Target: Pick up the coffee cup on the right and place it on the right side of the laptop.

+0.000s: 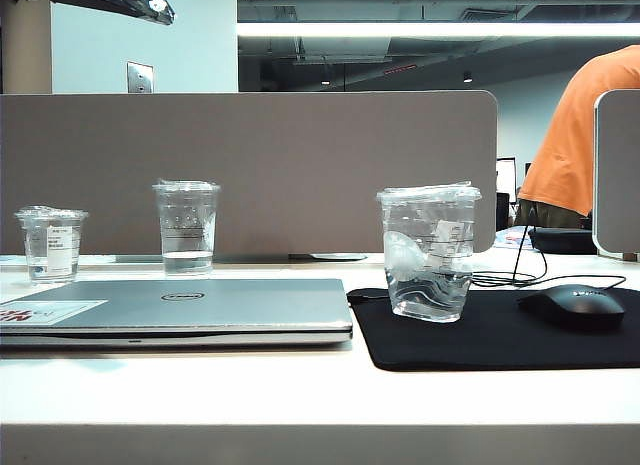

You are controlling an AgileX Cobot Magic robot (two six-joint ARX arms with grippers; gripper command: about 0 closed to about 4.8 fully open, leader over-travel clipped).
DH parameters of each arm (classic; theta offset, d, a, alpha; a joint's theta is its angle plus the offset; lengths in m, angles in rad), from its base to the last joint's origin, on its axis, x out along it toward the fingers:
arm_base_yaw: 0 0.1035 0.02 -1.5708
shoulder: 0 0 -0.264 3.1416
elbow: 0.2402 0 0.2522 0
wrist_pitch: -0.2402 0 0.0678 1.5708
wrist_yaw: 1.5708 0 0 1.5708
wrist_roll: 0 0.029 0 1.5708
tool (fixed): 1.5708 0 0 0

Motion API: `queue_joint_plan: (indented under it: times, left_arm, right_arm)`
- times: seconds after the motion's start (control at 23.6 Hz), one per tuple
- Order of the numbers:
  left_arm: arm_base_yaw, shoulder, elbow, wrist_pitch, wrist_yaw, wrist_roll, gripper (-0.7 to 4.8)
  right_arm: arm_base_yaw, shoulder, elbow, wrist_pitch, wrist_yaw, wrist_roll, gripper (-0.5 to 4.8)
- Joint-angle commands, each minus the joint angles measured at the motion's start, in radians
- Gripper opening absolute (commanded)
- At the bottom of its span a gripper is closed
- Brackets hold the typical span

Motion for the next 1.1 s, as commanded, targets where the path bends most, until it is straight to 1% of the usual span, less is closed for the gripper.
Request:
queue_joint_plan:
  times: [0.04,0.08,0.25,0.47,1.02,1.1]
  left_arm:
    - [0.000,-0.002,0.005,0.013,0.007,0.004,-0.05]
    - [0.000,-0.002,0.005,0.013,0.007,0.004,-0.05]
    - [0.000,-0.002,0.005,0.013,0.007,0.004,-0.05]
    - [0.000,-0.002,0.005,0.013,0.007,0.004,-0.05]
    - [0.000,-0.002,0.005,0.013,0.007,0.004,-0.05]
    - [0.000,-0.003,0.005,0.013,-0.014,0.003,-0.06]
  right_arm:
    - [-0.016,-0.002,-0.006,0.039,0.047,0.059,-0.09]
    - [-0.026,-0.002,-0.006,0.038,0.065,0.056,-0.08]
    - [-0.041,-0.002,-0.006,0.034,0.062,0.046,-0.08]
    - [-0.056,-0.002,-0.006,-0.028,0.066,0.027,-0.08]
    - [-0.054,-0.002,-0.006,-0.022,0.061,0.028,-0.07]
    - [-0.054,-0.002,-0.006,-0.022,0.061,0.028,-0.07]
